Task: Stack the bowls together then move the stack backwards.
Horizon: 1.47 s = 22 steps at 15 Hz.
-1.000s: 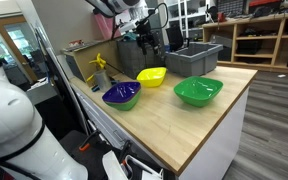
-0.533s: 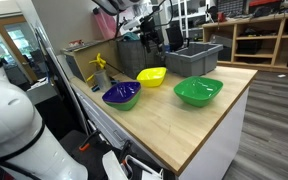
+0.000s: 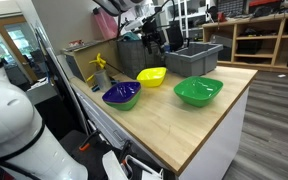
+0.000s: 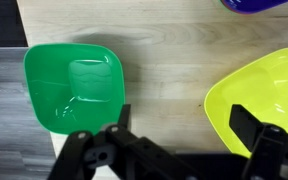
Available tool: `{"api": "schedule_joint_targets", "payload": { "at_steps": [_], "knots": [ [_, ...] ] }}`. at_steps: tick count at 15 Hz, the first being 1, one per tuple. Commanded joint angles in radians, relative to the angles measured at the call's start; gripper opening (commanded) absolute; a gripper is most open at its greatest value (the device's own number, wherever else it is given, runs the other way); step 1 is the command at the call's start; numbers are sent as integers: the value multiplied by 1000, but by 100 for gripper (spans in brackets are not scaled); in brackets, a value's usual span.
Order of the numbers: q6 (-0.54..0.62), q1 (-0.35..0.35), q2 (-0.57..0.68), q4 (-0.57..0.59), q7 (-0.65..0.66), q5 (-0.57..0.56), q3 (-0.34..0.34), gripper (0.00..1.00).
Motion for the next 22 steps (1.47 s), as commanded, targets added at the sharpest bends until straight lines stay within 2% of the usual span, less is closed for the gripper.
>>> {"api": "schedule_joint_targets", "payload": {
  "at_steps": [1, 8, 12, 22],
  "knots": [
    [-8, -31, 8, 16, -80, 5, -33, 100],
    [-21, -95, 52, 35, -236, 68, -67, 100],
    [-5, -97, 115, 38, -233, 86, -63, 100],
    [16, -106, 238, 52, -232, 45, -79, 100]
  ]
}}
